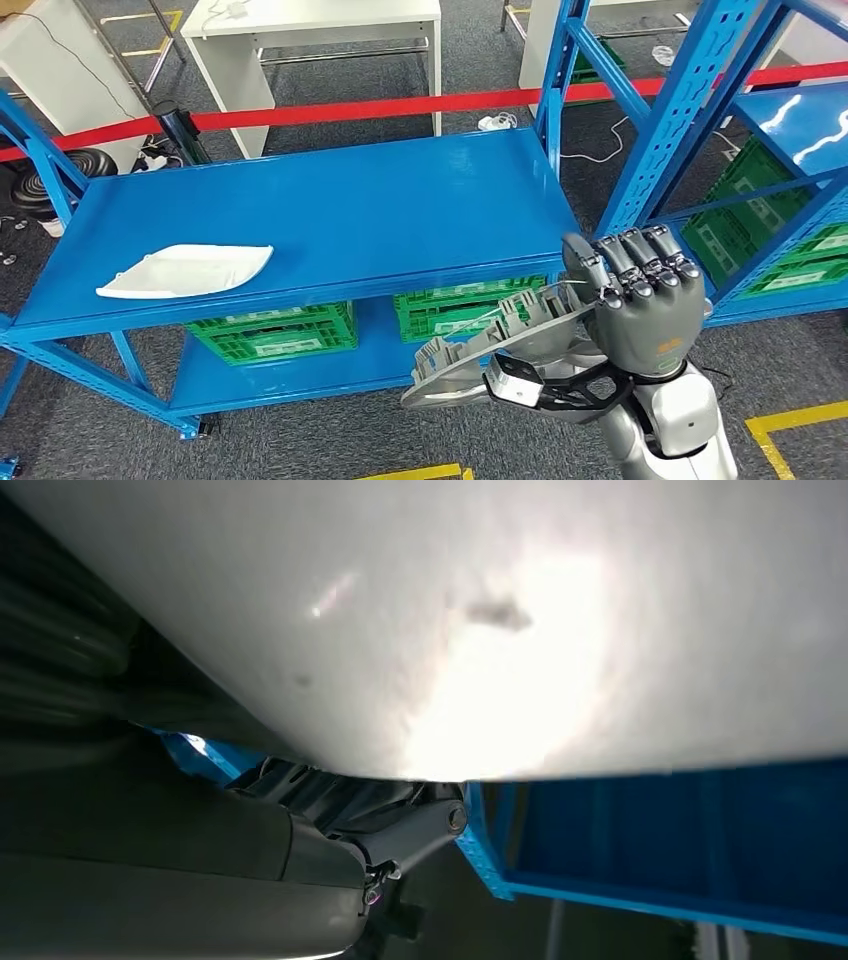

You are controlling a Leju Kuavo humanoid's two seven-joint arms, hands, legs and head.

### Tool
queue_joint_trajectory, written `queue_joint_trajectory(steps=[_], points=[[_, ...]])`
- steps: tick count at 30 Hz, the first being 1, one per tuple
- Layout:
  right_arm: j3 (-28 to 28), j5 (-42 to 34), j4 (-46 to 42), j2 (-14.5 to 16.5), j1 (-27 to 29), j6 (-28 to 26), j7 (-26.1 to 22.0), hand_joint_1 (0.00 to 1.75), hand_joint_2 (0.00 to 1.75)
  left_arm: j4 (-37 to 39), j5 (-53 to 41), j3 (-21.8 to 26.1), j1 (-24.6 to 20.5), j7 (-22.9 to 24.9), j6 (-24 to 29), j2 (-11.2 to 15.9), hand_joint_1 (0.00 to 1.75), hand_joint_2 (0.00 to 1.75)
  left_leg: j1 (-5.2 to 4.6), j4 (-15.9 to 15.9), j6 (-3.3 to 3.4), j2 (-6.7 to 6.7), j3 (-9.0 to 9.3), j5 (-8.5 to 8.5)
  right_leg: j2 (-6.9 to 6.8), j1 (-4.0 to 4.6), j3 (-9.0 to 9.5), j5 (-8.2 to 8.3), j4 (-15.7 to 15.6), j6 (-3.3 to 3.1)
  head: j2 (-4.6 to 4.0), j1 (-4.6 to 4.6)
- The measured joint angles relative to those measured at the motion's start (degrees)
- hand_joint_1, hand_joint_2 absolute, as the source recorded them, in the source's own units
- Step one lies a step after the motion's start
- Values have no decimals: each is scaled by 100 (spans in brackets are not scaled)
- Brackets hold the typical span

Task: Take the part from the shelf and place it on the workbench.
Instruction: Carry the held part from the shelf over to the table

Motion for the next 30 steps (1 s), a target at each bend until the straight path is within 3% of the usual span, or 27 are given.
queue_joint_trajectory(steps=[1,2,3,6,8,10,11,13,15,16,17,18,20,22,23,25,26,27,30], points=[[33,0,2,-11,1,0,96,175,175,-1,0,6,0,7,-13,2,0,175,-1,226,3,0,-40,-84,-4,14,-54,42,2,-7,0,1],[68,-13,3,-29,1,0,178,175,175,-1,0,13,0,16,-25,4,0,175,-3,253,17,0,20,-53,-6,28,-109,86,2,-7,0,1],[106,-52,3,-52,3,0,242,175,175,-1,0,21,-2,23,-36,7,0,175,-8,74,42,0,183,65,-7,39,-161,131,3,-2,0,1],[202,-237,2,-128,17,-1,314,175,175,-3,-2,39,-29,35,-45,21,0,175,-53,-1051,134,1,935,367,-5,59,-277,268,1,55,0,4],[241,-336,1,-155,44,-1,289,175,175,-5,-8,44,-43,34,-49,26,0,175,-95,-1365,169,-1,1072,386,-13,55,-298,364,-20,127,0,-4],[261,-416,0,-166,87,-2,225,175,175,-3,-21,49,-34,34,-54,27,0,175,-97,-1391,241,6,996,482,-16,41,-304,449,-57,208,0,-21],[264,-436,-1,-168,115,-2,199,175,175,-3,-33,51,-28,34,-57,27,0,175,-88,-1408,291,16,960,544,-10,40,-324,406,-38,238,0,-23],[264,-404,-1,-169,173,-2,168,175,175,-2,-66,54,-20,41,-65,26,0,175,-67,-1443,375,40,854,685,0,33,-436,8,279,277,0,-17],[265,-354,-1,-168,222,-1,159,175,175,-2,-92,54,-6,55,-75,26,0,175,-78,-1427,406,50,694,814,2,35,-606,-546,962,303,0,-13],[265,-341,-1,-168,244,0,159,175,175,-2,-102,54,7,62,-80,26,0,175,-84,-1406,406,55,602,877,1,35,-647,-682,1274,313,0,-13],[266,-336,0,-168,261,0,160,175,175,-2,-108,54,19,67,-84,27,0,175,-88,-1380,404,62,501,933,1,35,-618,-696,1451,316,0,-14],[266,-331,1,-168,272,0,159,175,175,-1,-112,54,28,70,-87,27,0,175,-89,-1348,397,67,402,984,0,35,-476,-593,1411,312,0,-13],[266,-328,1,-168,274,-1,159,175,175,-2,-114,54,32,74,-87,27,0,175,-88,-1275,368,71,235,1068,-3,37,70,-394,770,284,0,-14],[266,-325,-1,-168,281,-2,161,175,175,-2,-116,54,33,75,-87,26,0,175,-94,-1224,311,65,149,1141,-2,70,528,-419,95,229,0,-15],[266,-315,-2,-168,283,-3,168,175,175,-3,-122,54,33,76,-89,26,0,175,-95,-1219,275,62,138,1179,1,90,607,-476,-65,197,0,-10],[266,-274,-2,-167,301,-3,213,175,175,-2,-159,53,39,80,-97,26,0,175,-93,-1249,203,56,131,1257,1,107,580,-420,-121,127,0,2],[266,-244,-2,-166,316,-3,252,175,175,-1,-191,50,45,85,-103,28,0,175,-87,-1240,169,51,104,1236,-9,97,546,-364,-135,89,0,1],[266,-224,-2,-165,347,-3,290,175,175,0,-225,46,54,89,-109,30,0,175,-82,-1163,136,46,54,1112,-20,83,495,-296,-153,45,0,-5],[266,-261,-24,-168,518,-3,341,175,175,2,-287,30,70,77,-125,32,0,175,-57,-358,50,41,-206,317,-46,59,271,-90,-170,-26,0,-25]])
